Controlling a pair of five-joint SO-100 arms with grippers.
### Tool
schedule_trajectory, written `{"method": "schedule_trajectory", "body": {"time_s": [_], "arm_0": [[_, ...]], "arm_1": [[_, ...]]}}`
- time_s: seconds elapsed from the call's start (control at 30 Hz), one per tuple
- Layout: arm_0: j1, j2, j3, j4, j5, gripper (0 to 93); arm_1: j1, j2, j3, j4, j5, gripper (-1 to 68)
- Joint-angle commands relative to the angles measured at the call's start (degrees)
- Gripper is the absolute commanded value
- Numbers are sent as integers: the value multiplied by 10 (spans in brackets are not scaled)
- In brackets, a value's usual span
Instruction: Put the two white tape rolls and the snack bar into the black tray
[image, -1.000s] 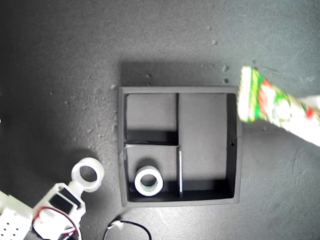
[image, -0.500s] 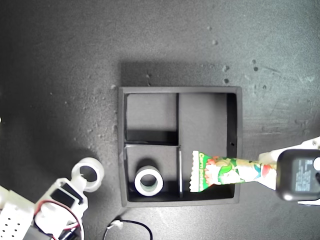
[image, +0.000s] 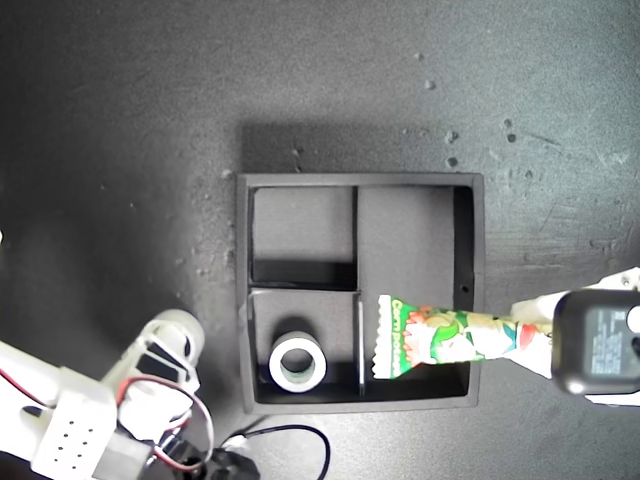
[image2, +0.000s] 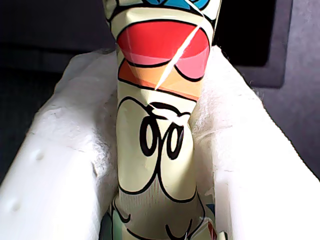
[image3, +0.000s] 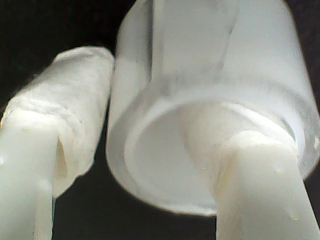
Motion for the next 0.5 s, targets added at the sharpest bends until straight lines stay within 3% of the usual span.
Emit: {"method": "schedule_trajectory", "body": {"time_s": [0.0,0.23,0.37,0.47], "arm_0": [[-6,-23,-46,2,12,100],[-8,-62,-74,2,14,8],[-6,-62,-68,4,-3,0],[-7,-40,-65,22,-1,0]], "arm_1": [[-8,4,-9,-10,-745,-5],[5,4,-10,-9,-649,-5],[38,18,32,-9,-357,-5],[35,44,117,-107,-180,-5]]}}
